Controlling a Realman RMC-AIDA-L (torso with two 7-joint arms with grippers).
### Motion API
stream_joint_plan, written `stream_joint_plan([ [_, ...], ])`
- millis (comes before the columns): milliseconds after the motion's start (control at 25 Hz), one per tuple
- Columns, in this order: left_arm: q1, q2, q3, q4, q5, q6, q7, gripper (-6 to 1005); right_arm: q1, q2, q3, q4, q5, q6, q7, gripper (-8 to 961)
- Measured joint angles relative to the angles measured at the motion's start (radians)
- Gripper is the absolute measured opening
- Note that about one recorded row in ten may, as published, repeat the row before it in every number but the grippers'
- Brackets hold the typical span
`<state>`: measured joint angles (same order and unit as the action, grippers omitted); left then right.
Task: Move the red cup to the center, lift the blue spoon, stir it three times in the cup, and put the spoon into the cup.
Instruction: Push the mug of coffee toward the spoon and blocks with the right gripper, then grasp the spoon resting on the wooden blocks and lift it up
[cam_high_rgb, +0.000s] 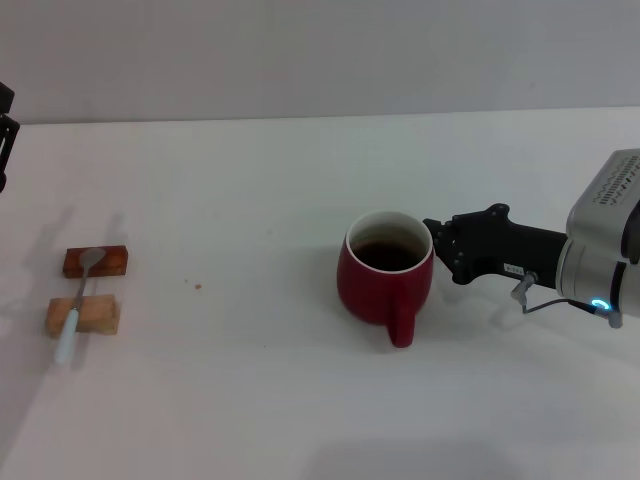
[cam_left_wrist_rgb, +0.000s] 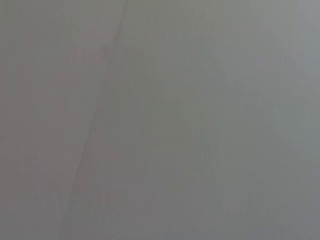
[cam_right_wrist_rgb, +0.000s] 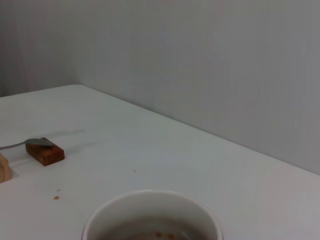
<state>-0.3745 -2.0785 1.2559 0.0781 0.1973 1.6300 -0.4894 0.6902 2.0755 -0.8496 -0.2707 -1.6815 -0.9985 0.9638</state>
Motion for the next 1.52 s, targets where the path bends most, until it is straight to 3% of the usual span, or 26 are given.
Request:
stream_joint_plan([
  [1120,0.002,0.0,-0.001,-0.001,-0.007,0.007,-0.006,681,-0.028,-0.001,0.016,-0.03,0.014,0.005,-0.01,-2],
  [1320,0.003,0.0,-0.005,-0.001,-0.007,0.008,-0.007,680,-0.083,-0.002,0.02,-0.081,0.114,0.003,-0.034,-2],
  [1520,0.003,0.0,-0.005,-0.001,-0.007,0.009,-0.007,680,-0.145,-0.004,0.029,-0.096,0.35,-0.001,-0.156,-1],
])
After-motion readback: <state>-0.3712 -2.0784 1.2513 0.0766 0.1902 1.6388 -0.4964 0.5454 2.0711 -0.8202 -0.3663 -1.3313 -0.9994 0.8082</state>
